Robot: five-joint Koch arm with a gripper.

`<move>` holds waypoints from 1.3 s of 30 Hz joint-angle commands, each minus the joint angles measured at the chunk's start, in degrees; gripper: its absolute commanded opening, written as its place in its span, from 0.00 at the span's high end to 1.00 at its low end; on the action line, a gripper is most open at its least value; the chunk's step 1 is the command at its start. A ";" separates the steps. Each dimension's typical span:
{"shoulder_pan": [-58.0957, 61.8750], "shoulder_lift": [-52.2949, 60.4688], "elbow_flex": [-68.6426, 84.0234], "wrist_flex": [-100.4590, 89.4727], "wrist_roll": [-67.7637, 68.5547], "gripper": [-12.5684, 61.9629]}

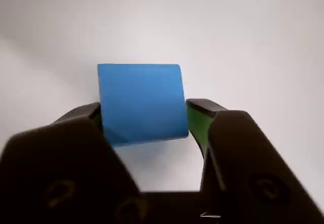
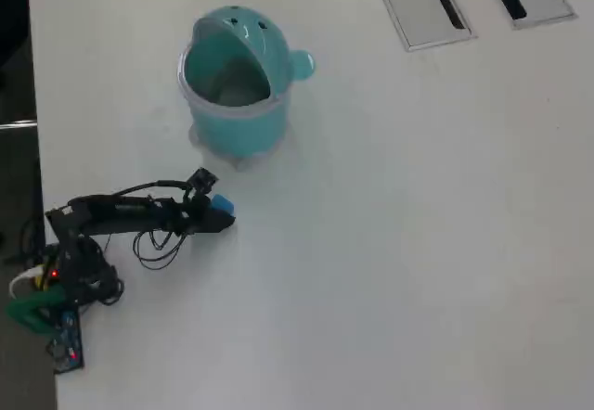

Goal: Grasp RGB lego blocks and put them in the bin one by one.

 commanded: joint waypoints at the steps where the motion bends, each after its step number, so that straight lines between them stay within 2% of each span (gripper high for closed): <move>1: -0.97 1.49 -2.99 -1.14 -1.85 0.53; 3: -2.20 2.46 -3.16 -0.09 -1.93 0.59; 12: -11.78 9.32 -7.47 4.04 -1.05 0.60; 19: -21.45 17.05 -18.63 3.87 9.58 0.60; 25: -23.12 23.73 -26.98 5.63 14.94 0.60; 29: -25.58 22.06 -33.84 7.21 15.03 0.60; 31: -28.21 20.30 -38.50 7.91 15.03 0.66; 36: -31.90 14.41 -48.78 9.23 15.12 0.66; 39: -34.72 4.04 -60.12 9.23 14.94 0.66</move>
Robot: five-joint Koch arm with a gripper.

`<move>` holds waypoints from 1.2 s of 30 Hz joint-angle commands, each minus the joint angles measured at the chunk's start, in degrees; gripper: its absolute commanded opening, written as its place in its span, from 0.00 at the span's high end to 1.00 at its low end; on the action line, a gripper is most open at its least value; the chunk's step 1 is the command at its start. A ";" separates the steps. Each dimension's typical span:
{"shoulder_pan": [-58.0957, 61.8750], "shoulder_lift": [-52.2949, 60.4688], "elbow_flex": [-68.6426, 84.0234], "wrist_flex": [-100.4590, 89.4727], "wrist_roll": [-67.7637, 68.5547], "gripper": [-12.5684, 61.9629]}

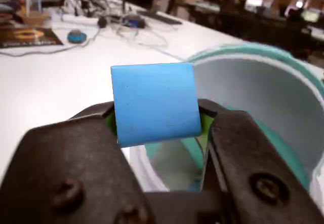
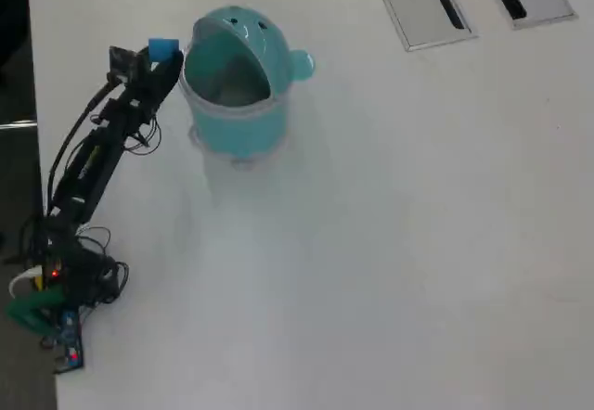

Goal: Grasp RGB lego blocks and put them in the bin one by one.

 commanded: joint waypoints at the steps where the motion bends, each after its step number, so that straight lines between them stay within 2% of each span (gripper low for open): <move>1: -0.26 -0.44 -7.21 -1.05 0.09 0.66; 4: 2.11 -5.63 -10.99 -2.29 -2.46 0.66; 12: 9.84 -8.17 -11.60 -4.22 -4.04 0.65; 13: 10.63 -8.17 -11.60 -4.75 -4.04 0.62; 15: 13.71 -9.76 -11.51 -10.11 -3.96 0.46; 21: 13.97 -10.02 -10.55 -12.22 -3.52 0.38; 30: 13.89 -4.66 -6.77 -11.60 -0.97 0.37; 36: 14.24 2.20 1.58 -11.43 6.59 0.38</move>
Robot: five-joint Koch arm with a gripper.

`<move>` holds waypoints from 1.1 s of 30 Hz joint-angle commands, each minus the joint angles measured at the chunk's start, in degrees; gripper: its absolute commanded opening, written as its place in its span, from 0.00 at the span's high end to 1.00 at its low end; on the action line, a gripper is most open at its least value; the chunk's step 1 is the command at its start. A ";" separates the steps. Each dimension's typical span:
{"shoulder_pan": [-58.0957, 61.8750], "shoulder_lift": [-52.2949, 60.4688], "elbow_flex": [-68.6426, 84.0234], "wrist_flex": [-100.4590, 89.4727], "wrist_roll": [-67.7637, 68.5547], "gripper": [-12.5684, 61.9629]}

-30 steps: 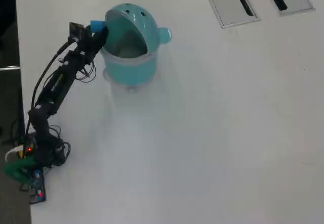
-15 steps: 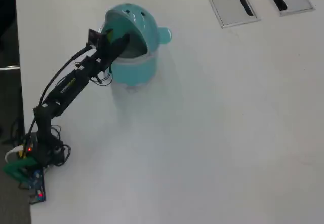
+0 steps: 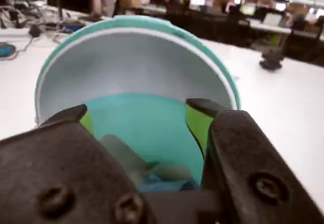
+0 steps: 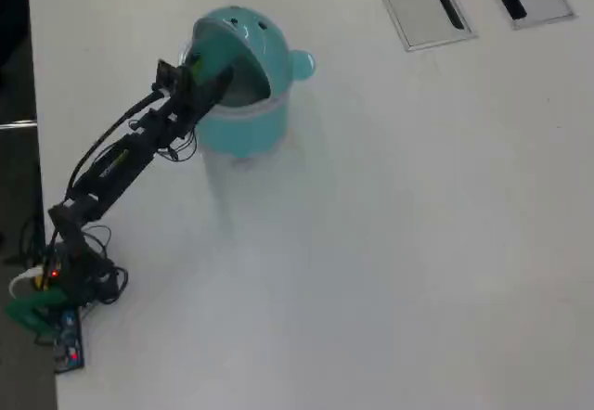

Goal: Grasp RGB lego blocks and put them in the bin one by one.

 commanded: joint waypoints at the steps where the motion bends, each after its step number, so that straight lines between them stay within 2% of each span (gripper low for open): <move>1: 0.00 5.62 -0.88 -2.99 3.60 0.38; 23: -0.35 33.05 23.47 -3.08 34.37 0.38; 33: 2.29 43.77 32.87 -2.90 52.91 0.38</move>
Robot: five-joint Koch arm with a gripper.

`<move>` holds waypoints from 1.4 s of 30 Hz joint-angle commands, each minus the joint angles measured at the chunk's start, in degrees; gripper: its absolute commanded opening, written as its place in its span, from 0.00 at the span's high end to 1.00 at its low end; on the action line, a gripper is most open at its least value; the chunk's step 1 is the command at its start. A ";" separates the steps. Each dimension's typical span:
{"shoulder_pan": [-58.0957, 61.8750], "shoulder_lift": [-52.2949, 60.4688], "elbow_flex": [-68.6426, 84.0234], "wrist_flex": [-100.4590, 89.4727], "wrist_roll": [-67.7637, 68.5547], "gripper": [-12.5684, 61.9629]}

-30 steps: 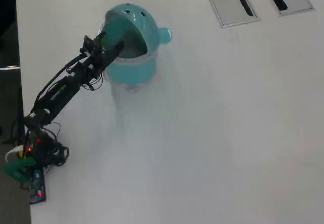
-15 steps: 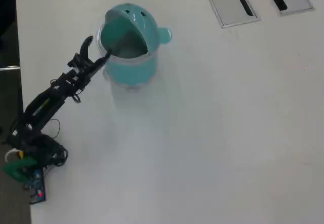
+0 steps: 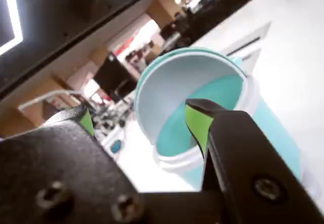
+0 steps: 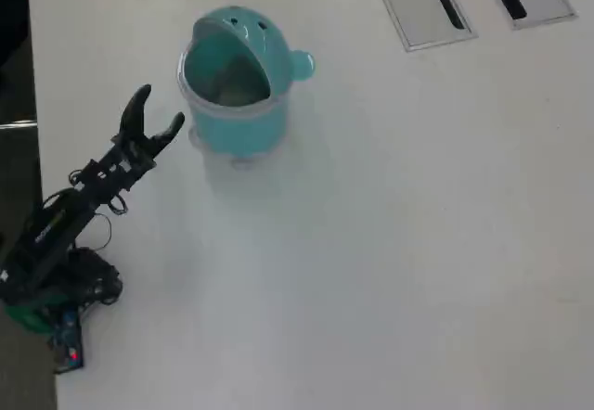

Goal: Grasp RGB lego blocks and put them in the bin one by one.

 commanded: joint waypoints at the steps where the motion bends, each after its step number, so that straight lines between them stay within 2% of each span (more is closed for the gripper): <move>1: 0.97 3.34 -1.14 -2.72 5.45 0.38; 6: 6.94 6.24 4.31 -6.94 13.62 0.38; 14: 19.07 6.59 20.92 -29.71 30.94 0.39; 20: 23.73 6.42 36.12 -47.11 35.51 0.39; 28: 26.10 6.42 48.60 -58.71 37.88 0.39; 42: 29.09 6.42 57.13 -67.24 39.37 0.39</move>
